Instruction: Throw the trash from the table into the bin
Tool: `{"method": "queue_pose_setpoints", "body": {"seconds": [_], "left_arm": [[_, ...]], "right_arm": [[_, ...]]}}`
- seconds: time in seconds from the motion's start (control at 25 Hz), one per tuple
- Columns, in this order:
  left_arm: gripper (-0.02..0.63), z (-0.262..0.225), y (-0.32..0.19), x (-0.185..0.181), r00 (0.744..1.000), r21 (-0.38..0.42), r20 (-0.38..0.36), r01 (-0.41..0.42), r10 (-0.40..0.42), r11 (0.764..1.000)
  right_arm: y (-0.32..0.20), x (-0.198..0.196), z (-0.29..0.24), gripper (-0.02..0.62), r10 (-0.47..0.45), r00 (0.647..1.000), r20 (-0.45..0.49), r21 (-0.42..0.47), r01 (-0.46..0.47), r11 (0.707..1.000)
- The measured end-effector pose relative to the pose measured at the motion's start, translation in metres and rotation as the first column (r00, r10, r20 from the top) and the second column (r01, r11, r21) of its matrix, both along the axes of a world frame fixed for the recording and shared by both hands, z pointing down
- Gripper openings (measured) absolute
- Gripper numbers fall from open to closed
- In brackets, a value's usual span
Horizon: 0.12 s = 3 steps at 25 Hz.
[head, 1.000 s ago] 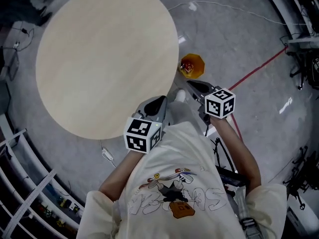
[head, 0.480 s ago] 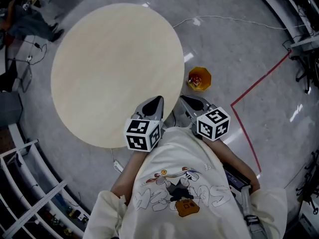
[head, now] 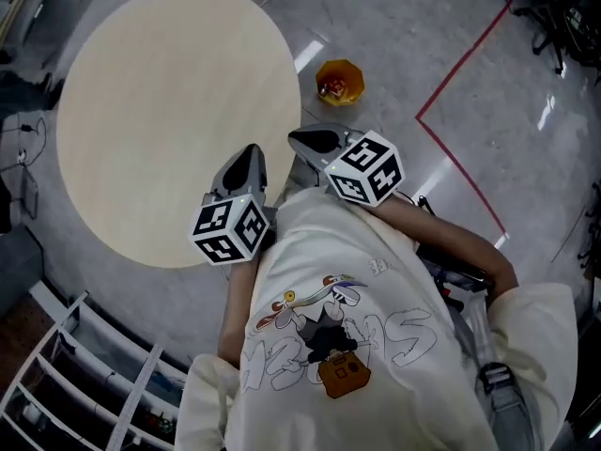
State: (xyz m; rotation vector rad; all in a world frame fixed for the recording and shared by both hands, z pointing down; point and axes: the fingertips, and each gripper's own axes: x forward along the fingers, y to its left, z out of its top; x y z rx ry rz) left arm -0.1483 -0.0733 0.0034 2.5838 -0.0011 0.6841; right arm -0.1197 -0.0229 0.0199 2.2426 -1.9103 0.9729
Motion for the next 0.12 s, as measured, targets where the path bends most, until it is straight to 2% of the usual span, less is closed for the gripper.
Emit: {"method": "queue_pose_setpoints", "body": {"seconds": [0.12], "left_arm": [[0.003,0.01,0.006,0.016,1.0,-0.024,-0.004,0.016,-0.016,1.0]], "right_arm": [[0.004,0.016,0.003,0.006,-0.02,0.999,-0.026,-0.002,0.02,1.0]]}}
